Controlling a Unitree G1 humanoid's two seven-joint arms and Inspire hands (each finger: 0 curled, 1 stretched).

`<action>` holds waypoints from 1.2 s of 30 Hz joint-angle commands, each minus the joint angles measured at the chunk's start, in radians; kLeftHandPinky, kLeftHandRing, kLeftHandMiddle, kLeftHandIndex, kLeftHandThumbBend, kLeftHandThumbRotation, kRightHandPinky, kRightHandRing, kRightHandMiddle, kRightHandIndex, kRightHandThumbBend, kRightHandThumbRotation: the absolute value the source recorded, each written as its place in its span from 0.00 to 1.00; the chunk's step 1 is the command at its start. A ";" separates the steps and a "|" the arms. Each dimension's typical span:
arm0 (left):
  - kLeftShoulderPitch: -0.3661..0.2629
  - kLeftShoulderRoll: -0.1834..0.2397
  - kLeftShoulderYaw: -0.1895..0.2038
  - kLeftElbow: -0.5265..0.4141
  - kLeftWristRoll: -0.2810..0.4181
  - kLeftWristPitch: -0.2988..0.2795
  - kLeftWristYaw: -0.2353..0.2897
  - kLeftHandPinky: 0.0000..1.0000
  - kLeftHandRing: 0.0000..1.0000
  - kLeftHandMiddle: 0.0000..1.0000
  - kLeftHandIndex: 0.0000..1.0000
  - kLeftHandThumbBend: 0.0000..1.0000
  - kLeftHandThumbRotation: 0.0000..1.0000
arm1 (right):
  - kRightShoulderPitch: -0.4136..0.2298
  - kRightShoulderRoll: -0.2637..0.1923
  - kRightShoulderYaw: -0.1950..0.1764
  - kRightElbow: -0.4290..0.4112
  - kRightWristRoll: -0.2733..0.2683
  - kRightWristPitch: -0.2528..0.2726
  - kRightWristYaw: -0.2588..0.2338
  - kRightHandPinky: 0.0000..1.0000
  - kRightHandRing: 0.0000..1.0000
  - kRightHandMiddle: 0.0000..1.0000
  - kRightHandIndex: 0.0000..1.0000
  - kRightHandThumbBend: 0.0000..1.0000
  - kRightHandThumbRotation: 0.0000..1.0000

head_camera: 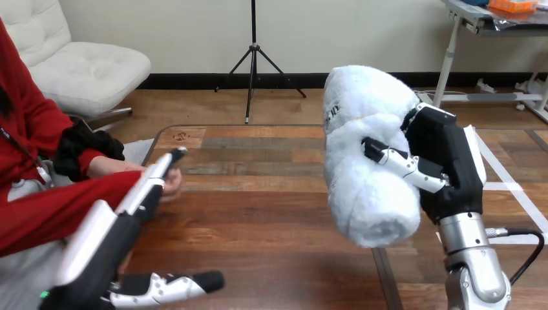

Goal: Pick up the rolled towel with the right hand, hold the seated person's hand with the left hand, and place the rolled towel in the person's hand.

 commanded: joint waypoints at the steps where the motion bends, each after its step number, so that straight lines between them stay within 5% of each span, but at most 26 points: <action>1: -0.037 0.044 0.039 -0.062 0.029 0.032 0.032 1.00 1.00 1.00 1.00 1.00 0.50 | -0.032 0.009 0.008 -0.056 0.001 -0.043 -0.007 0.17 0.21 0.30 0.36 0.60 0.00; 10: -0.036 0.081 0.071 -0.108 0.045 0.106 0.041 0.99 1.00 1.00 1.00 1.00 0.47 | -0.028 0.004 0.016 -0.039 -0.018 -0.079 -0.012 0.17 0.22 0.31 0.36 0.59 0.00; 13: -0.041 0.087 0.093 -0.116 0.107 0.112 0.079 0.98 1.00 1.00 1.00 1.00 0.48 | -0.028 0.004 0.017 -0.031 -0.030 -0.086 -0.025 0.18 0.22 0.31 0.36 0.59 0.00; 19: -0.041 0.111 0.107 -0.131 0.091 0.127 0.075 0.96 1.00 1.00 1.00 1.00 0.46 | -0.033 0.002 0.015 0.001 -0.044 -0.116 -0.035 0.18 0.23 0.32 0.37 0.61 0.00; 36: -0.044 0.130 0.187 -0.200 0.269 0.136 0.212 0.90 0.97 0.99 1.00 1.00 0.47 | -0.057 -0.011 0.020 0.106 -0.089 -0.198 -0.058 0.19 0.23 0.32 0.37 0.61 0.00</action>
